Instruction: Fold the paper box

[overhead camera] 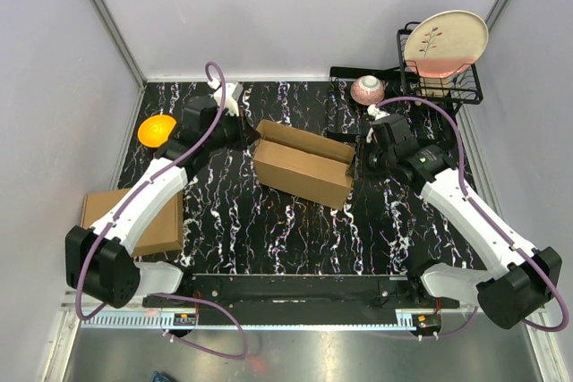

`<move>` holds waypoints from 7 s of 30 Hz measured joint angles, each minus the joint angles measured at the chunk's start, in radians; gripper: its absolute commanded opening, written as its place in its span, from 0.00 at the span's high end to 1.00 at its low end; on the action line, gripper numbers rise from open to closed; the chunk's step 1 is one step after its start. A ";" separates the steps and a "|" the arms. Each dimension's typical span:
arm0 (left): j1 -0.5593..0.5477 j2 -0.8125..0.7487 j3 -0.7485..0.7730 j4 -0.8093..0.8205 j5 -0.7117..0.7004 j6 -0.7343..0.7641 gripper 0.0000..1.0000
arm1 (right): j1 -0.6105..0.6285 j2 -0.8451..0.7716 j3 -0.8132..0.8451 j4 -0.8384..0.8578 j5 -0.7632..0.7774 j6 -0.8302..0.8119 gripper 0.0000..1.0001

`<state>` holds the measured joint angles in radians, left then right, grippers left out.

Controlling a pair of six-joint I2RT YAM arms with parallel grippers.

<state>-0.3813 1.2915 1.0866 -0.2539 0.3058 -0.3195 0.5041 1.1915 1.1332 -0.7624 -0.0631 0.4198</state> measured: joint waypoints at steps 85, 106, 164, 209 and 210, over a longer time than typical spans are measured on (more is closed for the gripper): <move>0.050 0.087 0.097 -0.121 0.043 -0.180 1.00 | 0.022 0.011 -0.068 0.149 0.133 -0.004 1.00; 0.071 0.095 0.100 -0.134 0.092 -0.205 1.00 | 0.026 0.014 -0.066 0.150 0.140 -0.008 1.00; -0.029 -0.243 -0.291 0.143 -0.172 0.069 1.00 | 0.039 0.037 -0.060 0.201 0.148 -0.008 1.00; -0.188 -0.243 -0.382 0.272 -0.438 0.014 1.00 | 0.040 0.011 -0.050 0.131 0.161 0.006 0.59; -0.192 -0.243 -0.382 0.271 -0.440 0.016 1.00 | 0.040 0.010 -0.047 0.121 0.162 0.007 0.59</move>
<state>-0.5728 1.0489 0.7048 0.0174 -0.1345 -0.3038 0.5446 1.2018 1.0863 -0.6415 0.0986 0.4271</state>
